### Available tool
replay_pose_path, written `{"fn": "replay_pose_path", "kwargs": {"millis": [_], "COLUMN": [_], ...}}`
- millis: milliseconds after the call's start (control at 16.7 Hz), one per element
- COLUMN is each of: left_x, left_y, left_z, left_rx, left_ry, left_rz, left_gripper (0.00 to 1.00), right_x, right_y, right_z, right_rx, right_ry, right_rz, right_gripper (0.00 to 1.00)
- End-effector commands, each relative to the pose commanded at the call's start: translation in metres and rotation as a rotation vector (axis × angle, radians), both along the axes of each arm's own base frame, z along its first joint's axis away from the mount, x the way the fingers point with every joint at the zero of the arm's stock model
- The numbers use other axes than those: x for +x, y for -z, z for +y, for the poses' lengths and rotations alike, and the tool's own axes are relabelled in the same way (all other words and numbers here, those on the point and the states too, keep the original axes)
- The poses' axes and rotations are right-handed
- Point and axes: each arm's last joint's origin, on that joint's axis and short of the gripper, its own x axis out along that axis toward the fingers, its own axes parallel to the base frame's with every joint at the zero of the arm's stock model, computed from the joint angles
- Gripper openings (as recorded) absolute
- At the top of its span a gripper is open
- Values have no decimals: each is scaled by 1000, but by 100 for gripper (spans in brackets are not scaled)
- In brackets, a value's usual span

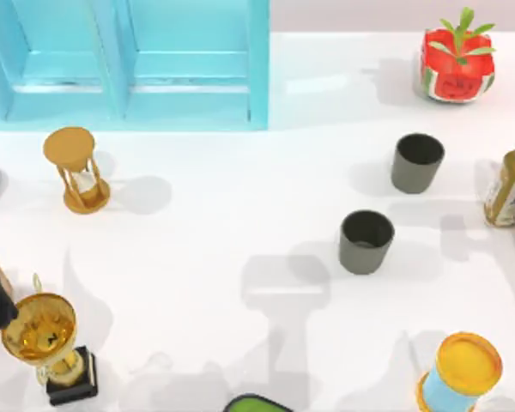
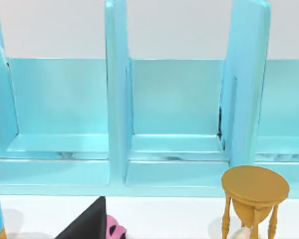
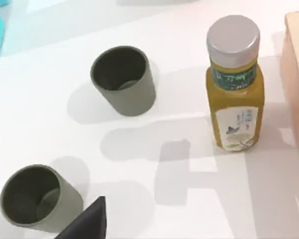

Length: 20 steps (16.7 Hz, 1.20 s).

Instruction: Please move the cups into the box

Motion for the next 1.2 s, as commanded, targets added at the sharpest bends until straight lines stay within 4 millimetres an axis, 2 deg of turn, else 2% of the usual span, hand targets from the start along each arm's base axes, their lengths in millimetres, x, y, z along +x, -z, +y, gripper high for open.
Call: {"fn": "replay_pose_path", "kwargs": {"millis": [180,300,480,720,960,1200], "left_x": [0,0,0,0,0,0], "left_y": [0,0,0,0,0,0], "left_z": [0,0,0,0,0,0], "left_rx": [0,0,0,0,0,0], "left_ry": [0,0,0,0,0,0], "left_rz": [0,0,0,0,0,0], "left_gripper": [100,100,100,100,100,100], "right_x": [53,93,153,219,258,273], "right_y": [-19,-21,-12,16,37,43], "right_z": [24,44,76,114,133,137], "right_rx": [-25,-62,-127,-189,-199,-190], "right_ry": [-13,-22,-41,-72,-93,-98], "right_rz": [279,446,638,771,783,762], "right_gripper": [100,100,100,100,100,100]}}
